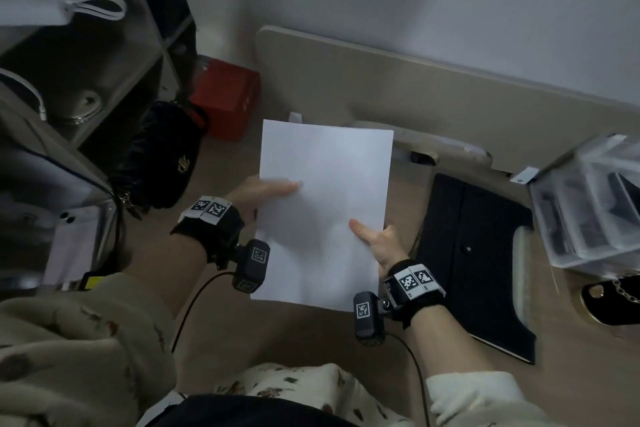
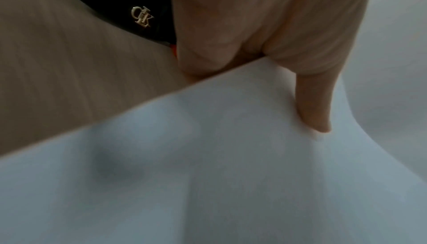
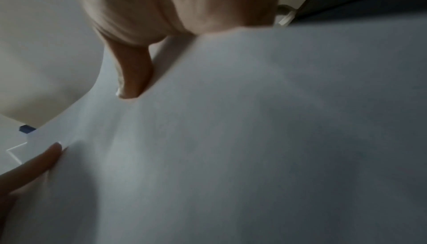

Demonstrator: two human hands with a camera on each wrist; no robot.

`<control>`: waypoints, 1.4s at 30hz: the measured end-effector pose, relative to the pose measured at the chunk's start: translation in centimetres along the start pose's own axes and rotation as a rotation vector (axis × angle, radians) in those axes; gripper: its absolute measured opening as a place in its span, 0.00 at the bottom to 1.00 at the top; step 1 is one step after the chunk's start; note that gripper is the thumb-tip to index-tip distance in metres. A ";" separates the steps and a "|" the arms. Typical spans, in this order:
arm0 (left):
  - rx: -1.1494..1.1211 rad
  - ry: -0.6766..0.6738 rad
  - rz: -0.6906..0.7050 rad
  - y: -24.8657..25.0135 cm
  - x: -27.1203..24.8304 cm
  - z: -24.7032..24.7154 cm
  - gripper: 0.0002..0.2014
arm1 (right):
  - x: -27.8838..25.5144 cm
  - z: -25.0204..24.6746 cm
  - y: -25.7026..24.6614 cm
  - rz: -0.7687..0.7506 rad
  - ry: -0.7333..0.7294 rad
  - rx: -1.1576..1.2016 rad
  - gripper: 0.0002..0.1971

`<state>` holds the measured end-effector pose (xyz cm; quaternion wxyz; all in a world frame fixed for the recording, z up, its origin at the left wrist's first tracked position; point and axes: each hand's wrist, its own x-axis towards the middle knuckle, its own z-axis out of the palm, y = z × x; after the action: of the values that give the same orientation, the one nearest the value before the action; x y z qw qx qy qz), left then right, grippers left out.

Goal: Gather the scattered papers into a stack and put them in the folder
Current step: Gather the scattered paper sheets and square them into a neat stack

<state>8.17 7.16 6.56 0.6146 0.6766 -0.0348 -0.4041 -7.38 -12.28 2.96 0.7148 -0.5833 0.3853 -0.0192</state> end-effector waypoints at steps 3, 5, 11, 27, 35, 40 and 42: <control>0.073 -0.078 -0.119 -2.4 -0.2 -0.8 0.32 | 0.6 0.2 0.5 0.030 0.042 0.045 0.15; 0.084 -0.114 -0.203 -4.1 -0.5 -1.1 0.41 | 1.0 0.5 0.9 0.068 0.062 0.081 0.15; 0.151 0.002 -0.204 -5.6 -0.3 -1.7 0.32 | 1.8 1.9 1.9 0.131 0.073 0.091 0.25; 0.241 0.272 -0.267 -7.8 3.0 -7.2 0.23 | 4.7 8.7 5.5 0.149 -0.019 -0.294 0.18; 0.369 0.318 -0.320 -8.6 3.8 -8.7 0.27 | 6.4 10.4 7.8 0.109 0.027 -0.571 0.20; 0.369 0.378 -0.297 -8.7 4.0 -8.8 0.26 | 6.4 10.3 7.6 0.124 0.070 -0.685 0.19; 0.378 0.405 -0.295 -8.6 4.1 -8.8 0.27 | 6.2 10.2 7.0 0.105 0.089 -0.782 0.18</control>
<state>12.28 14.07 -3.59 0.4073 0.8432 0.1122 -0.3324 -0.14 -4.60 -5.99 0.4213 -0.7897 0.4233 0.1405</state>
